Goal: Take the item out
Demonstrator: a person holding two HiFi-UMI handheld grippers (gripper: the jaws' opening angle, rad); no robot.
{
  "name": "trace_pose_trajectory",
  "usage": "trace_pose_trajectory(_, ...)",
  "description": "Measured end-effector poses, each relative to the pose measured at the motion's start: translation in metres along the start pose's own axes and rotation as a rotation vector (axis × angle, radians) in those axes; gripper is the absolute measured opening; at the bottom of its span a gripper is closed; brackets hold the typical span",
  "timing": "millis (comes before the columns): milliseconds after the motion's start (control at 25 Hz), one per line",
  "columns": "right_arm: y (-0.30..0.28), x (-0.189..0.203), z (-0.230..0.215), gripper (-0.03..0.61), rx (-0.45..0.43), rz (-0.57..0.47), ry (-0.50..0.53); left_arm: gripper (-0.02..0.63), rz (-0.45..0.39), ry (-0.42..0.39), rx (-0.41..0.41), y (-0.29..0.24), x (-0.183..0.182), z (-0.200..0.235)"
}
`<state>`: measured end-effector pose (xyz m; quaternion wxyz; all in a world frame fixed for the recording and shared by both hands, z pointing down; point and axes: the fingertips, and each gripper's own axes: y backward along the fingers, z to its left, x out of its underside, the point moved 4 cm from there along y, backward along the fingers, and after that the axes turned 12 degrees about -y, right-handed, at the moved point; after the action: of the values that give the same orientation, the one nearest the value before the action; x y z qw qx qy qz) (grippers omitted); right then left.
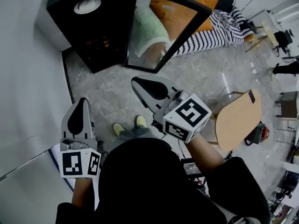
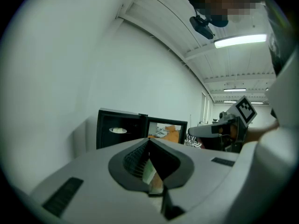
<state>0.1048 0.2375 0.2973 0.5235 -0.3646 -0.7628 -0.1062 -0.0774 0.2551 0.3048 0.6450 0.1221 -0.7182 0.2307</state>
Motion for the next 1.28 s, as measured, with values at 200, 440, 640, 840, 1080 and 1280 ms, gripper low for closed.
trace_pose_trajectory(200,-0.009,0.002,0.012,0.005,-0.013,0.01,0.033,0.009,-0.008,-0.011,0.002,0.004,0.001,0.011)
trace_pose_trajectory(440,-0.018,0.007,0.026,0.005,-0.004,0.01,0.049,0.008,-0.017,-0.01,0.017,0.012,0.007,0.022)
trace_pose_trajectory(640,-0.031,0.016,0.041,0.005,-0.007,0.02,0.048,0.009,-0.029,-0.006,0.002,0.025,0.008,0.041)
trace_pose_trajectory(840,-0.04,0.02,0.055,0.005,-0.022,0.022,0.051,0.009,-0.039,-0.009,-0.014,0.04,0.009,0.053)
trace_pose_trajectory(1080,-0.049,0.022,0.069,0.005,-0.04,0.029,0.06,0.009,-0.048,-0.012,-0.035,0.054,0.009,0.063)
trace_pose_trajectory(1280,-0.056,0.021,0.075,0.005,-0.048,0.036,0.071,0.009,-0.055,0.006,-0.048,0.058,0.009,0.073)
